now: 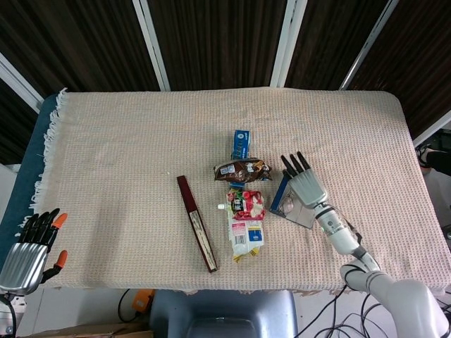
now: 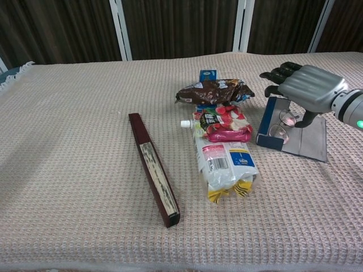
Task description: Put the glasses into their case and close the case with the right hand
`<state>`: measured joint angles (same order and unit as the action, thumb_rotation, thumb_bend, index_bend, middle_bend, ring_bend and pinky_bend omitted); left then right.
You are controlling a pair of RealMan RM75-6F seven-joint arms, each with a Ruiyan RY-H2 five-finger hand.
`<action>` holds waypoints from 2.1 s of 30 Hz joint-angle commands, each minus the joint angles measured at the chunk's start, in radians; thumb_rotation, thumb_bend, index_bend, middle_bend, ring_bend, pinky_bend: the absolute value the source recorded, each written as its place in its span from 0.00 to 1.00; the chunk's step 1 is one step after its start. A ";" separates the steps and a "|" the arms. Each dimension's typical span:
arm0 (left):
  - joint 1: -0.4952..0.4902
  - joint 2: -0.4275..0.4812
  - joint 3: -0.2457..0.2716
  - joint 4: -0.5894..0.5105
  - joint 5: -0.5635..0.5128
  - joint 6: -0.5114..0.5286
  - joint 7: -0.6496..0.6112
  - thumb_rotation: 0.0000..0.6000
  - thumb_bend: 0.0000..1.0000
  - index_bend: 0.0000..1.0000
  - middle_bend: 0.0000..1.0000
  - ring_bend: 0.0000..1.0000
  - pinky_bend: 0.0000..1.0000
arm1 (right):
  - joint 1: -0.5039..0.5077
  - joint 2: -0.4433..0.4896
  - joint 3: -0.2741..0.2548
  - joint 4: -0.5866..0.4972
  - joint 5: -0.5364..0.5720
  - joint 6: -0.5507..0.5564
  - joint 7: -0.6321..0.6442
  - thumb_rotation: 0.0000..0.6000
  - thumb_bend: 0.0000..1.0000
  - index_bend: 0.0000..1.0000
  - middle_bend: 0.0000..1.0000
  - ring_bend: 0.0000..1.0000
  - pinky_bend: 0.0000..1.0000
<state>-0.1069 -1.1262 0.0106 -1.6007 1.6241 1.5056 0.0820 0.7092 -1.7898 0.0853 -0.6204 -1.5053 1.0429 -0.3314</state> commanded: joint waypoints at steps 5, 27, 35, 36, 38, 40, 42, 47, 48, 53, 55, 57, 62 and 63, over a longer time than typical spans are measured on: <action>0.000 0.002 -0.001 0.000 -0.005 -0.002 -0.005 1.00 0.41 0.00 0.00 0.00 0.06 | 0.025 -0.021 0.021 0.002 0.016 -0.009 -0.031 1.00 0.25 0.39 0.05 0.00 0.00; -0.002 0.006 -0.007 -0.004 -0.018 -0.007 -0.010 1.00 0.41 0.00 0.00 0.00 0.06 | -0.011 0.052 -0.008 -0.082 -0.012 0.088 0.043 1.00 0.25 0.41 0.05 0.00 0.00; -0.002 -0.002 -0.003 -0.007 -0.008 -0.004 0.009 1.00 0.41 0.00 0.00 0.00 0.06 | -0.105 0.192 -0.121 -0.166 -0.129 0.231 0.148 1.00 0.25 0.49 0.05 0.00 0.00; -0.002 -0.003 -0.002 -0.007 -0.006 -0.004 0.014 1.00 0.41 0.00 0.00 0.00 0.06 | -0.113 0.202 -0.135 -0.162 -0.143 0.241 0.160 1.00 0.25 0.50 0.05 0.00 0.00; -0.002 -0.007 0.000 -0.007 -0.002 -0.004 0.024 1.00 0.41 0.00 0.00 0.00 0.06 | -0.130 0.221 -0.163 -0.137 -0.171 0.261 0.181 1.00 0.25 0.52 0.05 0.00 0.00; -0.002 -0.011 0.001 -0.006 0.001 -0.003 0.032 1.00 0.41 0.00 0.00 0.00 0.06 | -0.141 0.223 -0.179 -0.104 -0.185 0.266 0.202 1.00 0.25 0.53 0.05 0.00 0.00; -0.003 -0.013 0.002 -0.005 0.004 -0.004 0.036 1.00 0.41 0.00 0.00 0.00 0.06 | -0.149 0.216 -0.187 -0.069 -0.191 0.265 0.232 1.00 0.25 0.53 0.05 0.00 0.00; -0.004 -0.016 0.003 -0.005 0.005 -0.007 0.041 1.00 0.41 0.00 0.00 0.00 0.06 | -0.155 0.172 -0.198 0.020 -0.199 0.247 0.294 1.00 0.25 0.56 0.06 0.00 0.00; -0.004 -0.015 0.003 -0.005 0.005 -0.006 0.040 1.00 0.41 0.00 0.00 0.00 0.06 | -0.154 0.158 -0.199 0.043 -0.201 0.239 0.303 1.00 0.25 0.57 0.06 0.00 0.00; -0.003 -0.013 0.003 -0.003 0.005 -0.004 0.033 1.00 0.41 0.00 0.00 0.00 0.06 | -0.147 0.102 -0.200 0.123 -0.206 0.222 0.338 1.00 0.25 0.59 0.07 0.00 0.00; -0.003 -0.013 0.003 -0.002 0.004 -0.004 0.031 1.00 0.41 0.00 0.00 0.00 0.06 | -0.145 0.083 -0.199 0.148 -0.207 0.219 0.353 1.00 0.25 0.60 0.08 0.00 0.00; -0.002 -0.012 0.003 -0.001 0.005 -0.002 0.030 1.00 0.41 0.00 0.00 0.00 0.06 | -0.142 0.067 -0.199 0.168 -0.210 0.220 0.366 1.00 0.25 0.61 0.08 0.00 0.00; 0.000 -0.011 0.005 0.002 0.007 0.002 0.025 1.00 0.41 0.00 0.00 0.00 0.06 | -0.139 0.044 -0.200 0.200 -0.213 0.219 0.378 1.00 0.25 0.63 0.09 0.00 0.00; 0.000 -0.011 0.005 0.003 0.008 0.003 0.024 1.00 0.41 0.00 0.00 0.00 0.06 | -0.138 0.041 -0.201 0.205 -0.214 0.218 0.378 1.00 0.25 0.63 0.09 0.00 0.00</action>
<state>-0.1070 -1.1373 0.0157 -1.5983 1.6321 1.5083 0.1066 0.5704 -1.7466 -0.1151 -0.4183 -1.7184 1.2618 0.0456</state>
